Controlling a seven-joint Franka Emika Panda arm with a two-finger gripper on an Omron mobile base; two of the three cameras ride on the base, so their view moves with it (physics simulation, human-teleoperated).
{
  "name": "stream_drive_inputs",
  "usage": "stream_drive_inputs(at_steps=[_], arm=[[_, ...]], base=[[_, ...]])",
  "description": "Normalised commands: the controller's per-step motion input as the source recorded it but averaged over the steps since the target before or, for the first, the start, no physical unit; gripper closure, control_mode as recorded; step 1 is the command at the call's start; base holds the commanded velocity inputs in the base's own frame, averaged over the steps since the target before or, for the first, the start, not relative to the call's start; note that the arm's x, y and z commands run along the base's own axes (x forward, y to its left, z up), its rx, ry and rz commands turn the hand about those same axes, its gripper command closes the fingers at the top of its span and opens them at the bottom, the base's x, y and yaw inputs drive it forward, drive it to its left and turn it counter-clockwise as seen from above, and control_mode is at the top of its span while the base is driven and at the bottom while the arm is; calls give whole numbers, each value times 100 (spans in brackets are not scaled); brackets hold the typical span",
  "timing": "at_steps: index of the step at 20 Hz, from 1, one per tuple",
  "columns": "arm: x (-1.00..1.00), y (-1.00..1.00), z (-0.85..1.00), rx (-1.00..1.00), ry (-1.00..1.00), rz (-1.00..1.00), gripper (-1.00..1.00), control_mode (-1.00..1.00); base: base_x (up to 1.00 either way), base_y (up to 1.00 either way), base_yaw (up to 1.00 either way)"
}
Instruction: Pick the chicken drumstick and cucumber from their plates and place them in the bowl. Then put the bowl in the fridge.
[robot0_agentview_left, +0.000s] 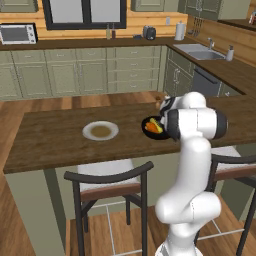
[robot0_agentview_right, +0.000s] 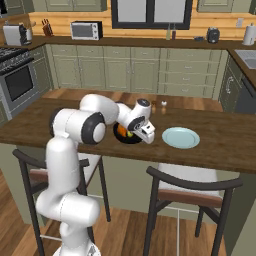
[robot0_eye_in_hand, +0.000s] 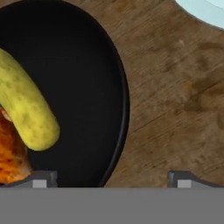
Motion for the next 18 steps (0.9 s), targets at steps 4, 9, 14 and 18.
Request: stream_drive_inputs(at_steps=[4, 9, 14, 18], arm=[[28, 0, -25, 0, 0, 0, -100, -100], [11, 1, -37, 0, 0, 0, -100, -100], [1, 4, -30, 0, 0, 0, 100, -100], [4, 14, -15, 0, 0, 0, 100, -100]], base=[[0, 0, 0], [0, 0, 0], [0, 0, 0], [0, 0, 0]])
